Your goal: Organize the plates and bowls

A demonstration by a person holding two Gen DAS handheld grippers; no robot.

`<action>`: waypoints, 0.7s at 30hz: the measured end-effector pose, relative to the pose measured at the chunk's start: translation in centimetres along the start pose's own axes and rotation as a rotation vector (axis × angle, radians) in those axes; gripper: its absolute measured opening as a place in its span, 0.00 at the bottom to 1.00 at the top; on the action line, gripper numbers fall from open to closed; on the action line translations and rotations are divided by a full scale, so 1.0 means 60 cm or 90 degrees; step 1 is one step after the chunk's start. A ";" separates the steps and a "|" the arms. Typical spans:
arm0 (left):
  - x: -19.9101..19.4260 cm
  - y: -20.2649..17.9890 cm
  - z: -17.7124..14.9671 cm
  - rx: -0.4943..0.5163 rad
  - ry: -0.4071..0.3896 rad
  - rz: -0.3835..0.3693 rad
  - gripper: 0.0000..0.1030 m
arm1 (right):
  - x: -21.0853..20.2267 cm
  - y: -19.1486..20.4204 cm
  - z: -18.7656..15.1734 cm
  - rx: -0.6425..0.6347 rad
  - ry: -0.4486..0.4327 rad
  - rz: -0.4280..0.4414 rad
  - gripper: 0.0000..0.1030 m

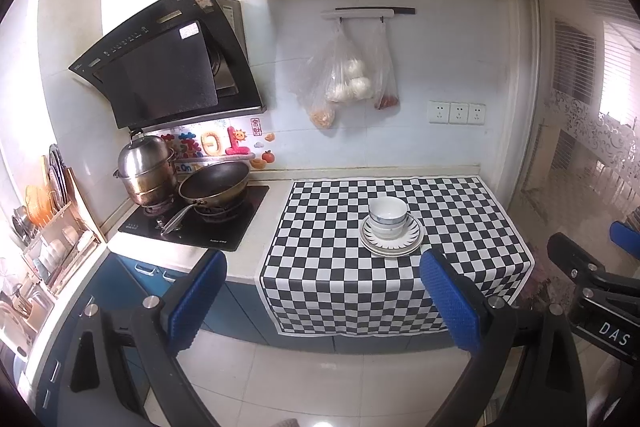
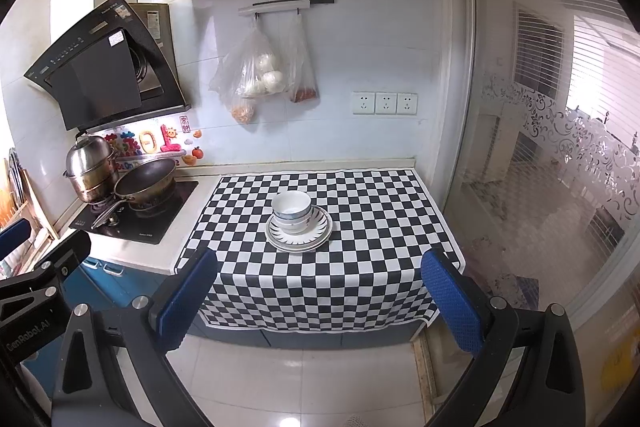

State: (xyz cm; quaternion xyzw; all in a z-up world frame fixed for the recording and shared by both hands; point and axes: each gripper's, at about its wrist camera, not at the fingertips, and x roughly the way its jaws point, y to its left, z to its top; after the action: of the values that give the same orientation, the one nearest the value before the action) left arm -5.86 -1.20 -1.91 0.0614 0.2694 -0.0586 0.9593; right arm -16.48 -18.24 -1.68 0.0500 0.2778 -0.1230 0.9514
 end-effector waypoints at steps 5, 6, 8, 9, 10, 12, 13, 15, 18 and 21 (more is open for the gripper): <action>-0.002 0.002 0.001 0.001 -0.002 0.000 0.96 | 0.000 0.004 -0.002 0.002 0.000 -0.001 1.00; -0.002 0.002 0.001 0.002 -0.003 0.000 0.96 | 0.001 0.004 -0.002 0.001 -0.001 -0.002 1.00; 0.000 0.000 0.001 0.003 -0.001 -0.001 0.96 | 0.001 0.005 -0.002 0.001 -0.001 -0.003 1.00; 0.000 0.000 0.001 0.003 0.000 -0.003 0.96 | 0.001 0.005 -0.002 0.002 0.000 -0.002 1.00; 0.001 0.000 0.000 0.003 0.000 -0.005 0.96 | 0.002 0.005 -0.003 0.003 0.001 -0.003 1.00; 0.002 -0.002 0.001 0.004 0.002 -0.008 0.96 | 0.003 0.006 -0.004 0.004 0.002 -0.005 1.00; 0.003 -0.002 0.001 0.006 0.001 -0.008 0.96 | 0.004 0.007 -0.005 0.005 0.002 -0.006 1.00; 0.003 -0.004 0.001 0.008 0.001 -0.009 0.96 | 0.003 0.008 -0.007 0.006 0.003 -0.009 1.00; 0.003 -0.005 0.000 0.010 0.002 -0.010 0.96 | 0.001 0.007 -0.009 0.009 0.002 -0.011 1.00; 0.003 -0.006 -0.001 0.009 0.003 -0.010 0.96 | 0.001 0.008 -0.010 0.009 0.002 -0.012 1.00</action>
State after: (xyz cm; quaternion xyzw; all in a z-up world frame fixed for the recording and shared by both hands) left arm -5.81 -1.53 -2.10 0.0662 0.2715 -0.0682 0.9577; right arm -16.59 -17.70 -2.19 0.0544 0.2790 -0.1339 0.9493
